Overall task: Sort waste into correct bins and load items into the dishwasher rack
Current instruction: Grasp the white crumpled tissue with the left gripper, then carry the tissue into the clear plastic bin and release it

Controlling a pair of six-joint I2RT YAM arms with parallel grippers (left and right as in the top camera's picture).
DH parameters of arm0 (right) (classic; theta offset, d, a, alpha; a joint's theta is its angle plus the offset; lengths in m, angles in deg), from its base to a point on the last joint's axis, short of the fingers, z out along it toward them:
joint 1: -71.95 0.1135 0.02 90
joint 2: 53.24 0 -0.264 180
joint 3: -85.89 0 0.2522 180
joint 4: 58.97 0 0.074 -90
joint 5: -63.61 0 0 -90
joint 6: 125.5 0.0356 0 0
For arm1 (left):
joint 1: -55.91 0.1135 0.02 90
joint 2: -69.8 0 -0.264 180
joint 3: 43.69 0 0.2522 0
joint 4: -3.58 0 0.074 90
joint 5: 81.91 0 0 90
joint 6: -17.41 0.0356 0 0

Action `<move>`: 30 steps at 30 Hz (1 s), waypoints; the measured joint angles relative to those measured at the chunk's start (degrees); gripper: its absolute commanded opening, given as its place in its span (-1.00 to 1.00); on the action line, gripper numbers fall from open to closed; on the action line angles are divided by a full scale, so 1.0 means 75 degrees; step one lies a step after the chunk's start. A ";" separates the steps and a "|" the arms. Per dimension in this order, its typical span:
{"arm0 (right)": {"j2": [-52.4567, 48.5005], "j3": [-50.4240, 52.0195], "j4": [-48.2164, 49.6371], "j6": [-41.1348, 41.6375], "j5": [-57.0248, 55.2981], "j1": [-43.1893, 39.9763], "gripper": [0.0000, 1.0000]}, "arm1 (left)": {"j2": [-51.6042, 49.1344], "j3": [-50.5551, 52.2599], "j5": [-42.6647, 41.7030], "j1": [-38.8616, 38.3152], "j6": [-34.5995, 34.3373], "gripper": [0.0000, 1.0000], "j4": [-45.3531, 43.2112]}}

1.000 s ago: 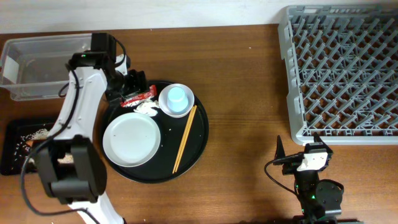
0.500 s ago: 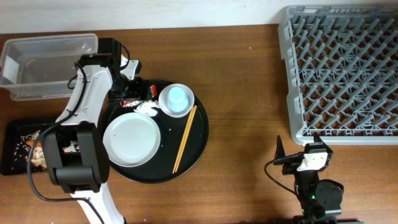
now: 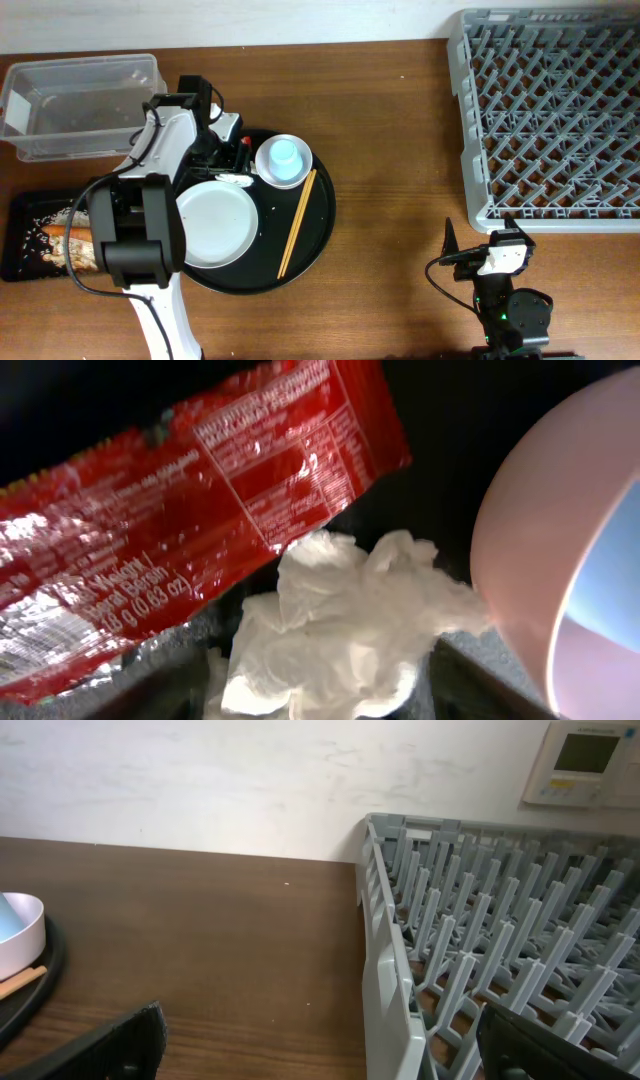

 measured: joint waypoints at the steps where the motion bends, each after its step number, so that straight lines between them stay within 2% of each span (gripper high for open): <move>1: 0.0000 0.0000 0.0000 0.0003 0.0000 0.0000 0.96 | 0.0000 0.0000 0.0000 0.0000 0.0026 -0.07 -0.0032; 4: 0.0000 0.0000 0.0000 0.0003 0.0000 0.0000 0.96 | 0.0000 0.0000 0.0029 0.0000 0.0079 -0.57 -0.0058; 7: 0.0000 0.0000 0.0000 0.0003 0.0000 0.0000 0.96 | 0.0000 -0.0003 0.0038 0.0000 0.0079 -0.84 -0.0012; 8: 0.0000 0.0000 0.0000 0.0003 0.0000 0.0000 0.96 | 0.0000 -0.0009 0.0044 0.0000 0.0079 -1.00 0.0035; 13: 0.0000 0.0000 0.0000 0.0003 0.0000 0.0000 0.97 | 0.0000 -0.0350 0.0038 0.0000 0.0026 -1.00 0.0510; 21: 0.0000 0.0000 0.0000 0.0000 0.0000 0.0000 0.96 | 0.0003 -0.1938 -0.0673 0.0000 -0.0221 -1.00 0.1163; 26: 0.0000 0.0000 0.0000 -0.0003 0.0000 0.0000 0.96 | 0.0149 -0.2745 -0.0839 0.0093 -0.0711 -1.00 0.1125; 30: 0.0000 0.0000 0.0000 0.0000 0.0000 0.0000 0.97 | 0.0291 -0.3133 -0.0656 0.0627 -0.1591 -1.00 0.0289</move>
